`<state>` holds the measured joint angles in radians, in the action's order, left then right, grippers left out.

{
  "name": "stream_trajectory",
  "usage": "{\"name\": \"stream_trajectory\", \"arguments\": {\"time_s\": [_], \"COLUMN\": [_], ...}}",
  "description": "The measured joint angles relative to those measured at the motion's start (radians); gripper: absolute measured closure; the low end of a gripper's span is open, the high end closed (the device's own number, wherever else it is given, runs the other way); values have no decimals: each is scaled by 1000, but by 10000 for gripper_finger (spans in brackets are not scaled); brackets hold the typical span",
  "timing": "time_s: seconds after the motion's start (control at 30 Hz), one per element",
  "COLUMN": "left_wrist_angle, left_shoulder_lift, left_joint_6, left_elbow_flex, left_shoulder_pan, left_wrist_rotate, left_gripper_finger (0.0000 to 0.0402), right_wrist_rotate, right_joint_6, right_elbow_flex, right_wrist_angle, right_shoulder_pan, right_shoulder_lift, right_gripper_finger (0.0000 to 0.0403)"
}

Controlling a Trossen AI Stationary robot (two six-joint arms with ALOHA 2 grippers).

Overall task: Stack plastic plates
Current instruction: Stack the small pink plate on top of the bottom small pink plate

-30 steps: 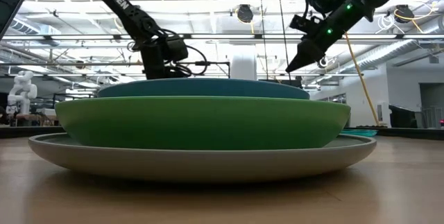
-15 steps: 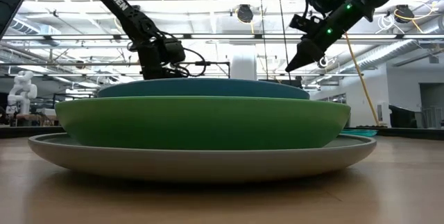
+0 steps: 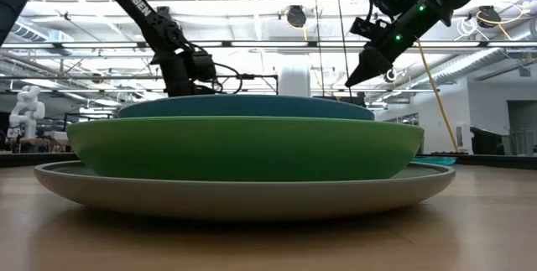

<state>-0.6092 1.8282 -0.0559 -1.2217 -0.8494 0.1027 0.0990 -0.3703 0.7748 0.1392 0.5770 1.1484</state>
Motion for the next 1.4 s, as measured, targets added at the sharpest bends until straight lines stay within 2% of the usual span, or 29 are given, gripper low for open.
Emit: {"name": "stream_trajectory", "arguments": {"time_s": [0.27,0.83,1.03,1.27,1.4], "left_wrist_angle": [-69,-99,-98,-128,-149], "left_shoulder_lift": [1,1,1,1,1], "left_joint_6": [-3,30,66,93,88], "left_elbow_flex": [0,0,0,0,0], "left_shoulder_pan": [44,16,11,5,-1], "left_wrist_rotate": [8,32,88,78,6], "left_gripper_finger": [333,333,333,334,334], "right_wrist_rotate": [0,0,0,0,0], "right_joint_6": [-1,-1,-1,-10,-11], "right_elbow_flex": [0,0,0,0,-1], "right_wrist_angle": [0,1,1,2,25], "right_shoulder_pan": [0,0,0,0,0], "right_shoulder_lift": [0,0,0,0,0], "right_gripper_finger": [399,399,399,399,399]}}
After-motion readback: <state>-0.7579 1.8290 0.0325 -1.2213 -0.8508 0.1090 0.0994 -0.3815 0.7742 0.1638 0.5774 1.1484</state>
